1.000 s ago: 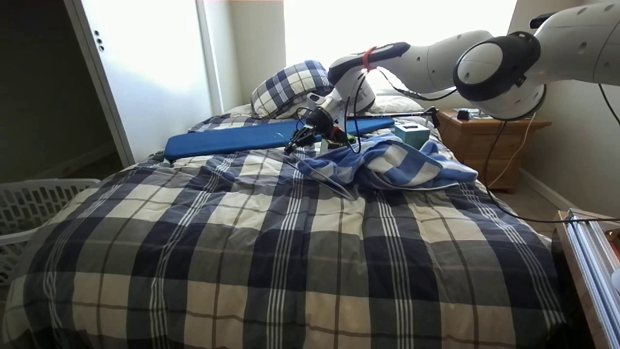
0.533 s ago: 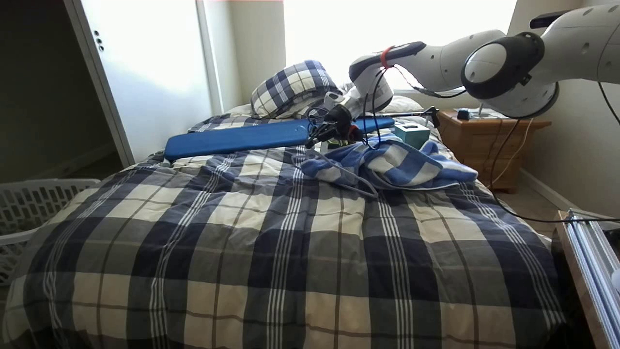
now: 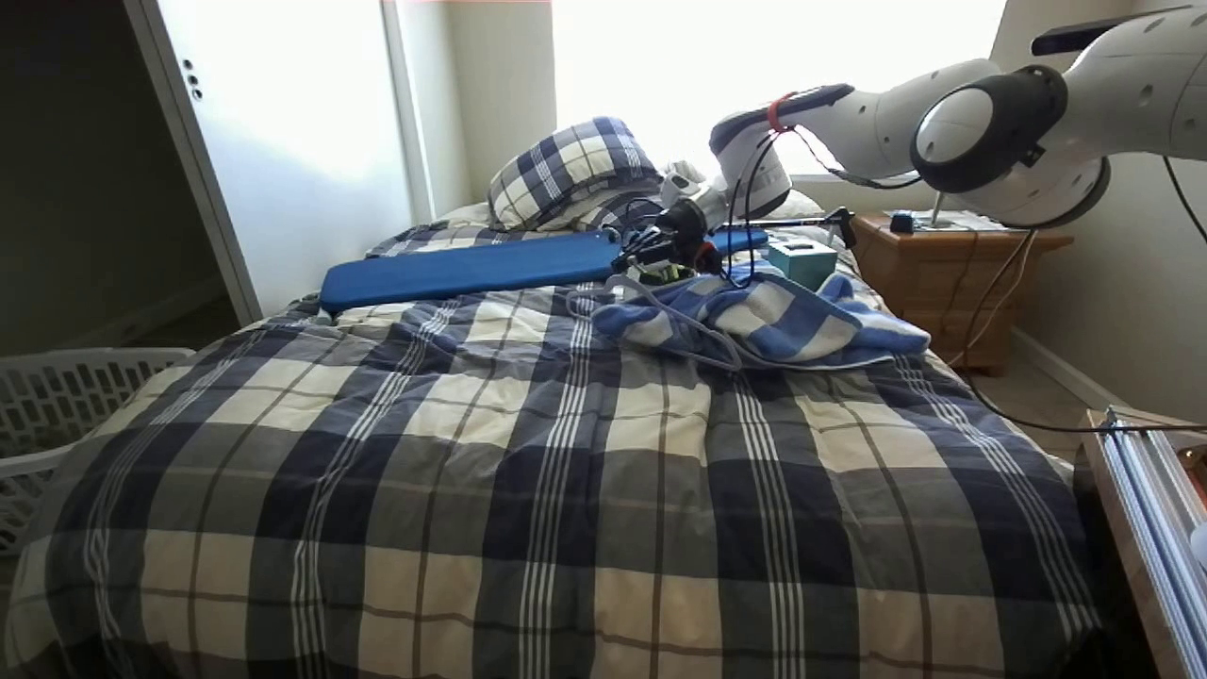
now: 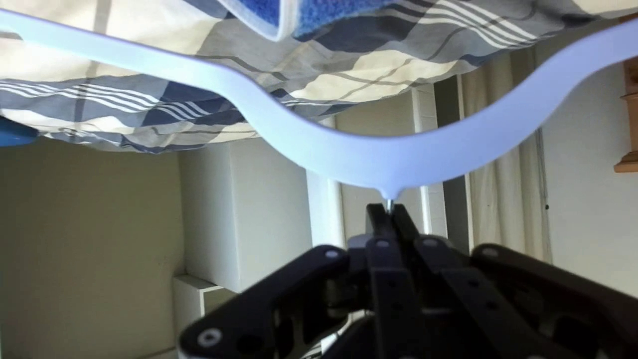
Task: Move the hanger to the right.
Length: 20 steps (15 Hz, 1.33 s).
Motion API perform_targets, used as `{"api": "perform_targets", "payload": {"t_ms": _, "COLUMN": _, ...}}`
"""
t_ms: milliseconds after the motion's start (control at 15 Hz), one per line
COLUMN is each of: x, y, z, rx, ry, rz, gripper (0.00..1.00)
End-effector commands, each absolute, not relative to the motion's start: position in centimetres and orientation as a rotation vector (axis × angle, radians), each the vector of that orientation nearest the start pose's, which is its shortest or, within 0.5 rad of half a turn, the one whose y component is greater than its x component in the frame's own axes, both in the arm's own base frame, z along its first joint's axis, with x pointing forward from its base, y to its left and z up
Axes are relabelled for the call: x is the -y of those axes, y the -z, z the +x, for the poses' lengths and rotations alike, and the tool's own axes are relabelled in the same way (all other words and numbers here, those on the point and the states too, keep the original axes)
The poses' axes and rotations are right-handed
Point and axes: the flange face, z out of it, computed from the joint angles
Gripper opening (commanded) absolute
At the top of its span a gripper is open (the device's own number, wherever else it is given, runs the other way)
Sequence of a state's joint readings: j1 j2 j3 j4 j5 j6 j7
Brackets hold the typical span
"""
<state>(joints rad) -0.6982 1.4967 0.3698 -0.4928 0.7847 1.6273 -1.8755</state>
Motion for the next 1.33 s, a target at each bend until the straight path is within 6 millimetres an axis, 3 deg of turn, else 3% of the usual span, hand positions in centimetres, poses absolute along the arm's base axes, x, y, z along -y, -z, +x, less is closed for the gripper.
{"api": "perform_targets", "payload": {"t_ms": 0, "x": 36.6, "y": -12.2, "z": 69.8, "rx": 1.081, "ry": 1.252, "rz": -1.988, "gripper": 0.01}}
{"api": "perform_targets", "payload": {"t_ms": 467, "x": 38.2, "y": -12.5, "z": 71.3, "rx": 0.963, "ry": 1.384, "rz": -2.183, "gripper": 0.01}}
{"api": "perform_targets", "payload": {"t_ms": 867, "x": 40.9, "y": -12.6, "z": 71.4, "rx": 0.682, "ry": 1.585, "rz": -2.334, "gripper": 0.01}}
{"api": "perform_targets", "payload": {"t_ms": 1267, "x": 41.1, "y": -11.5, "z": 71.6, "rx": 0.292, "ry": 1.558, "rz": -2.553, "gripper": 0.01}}
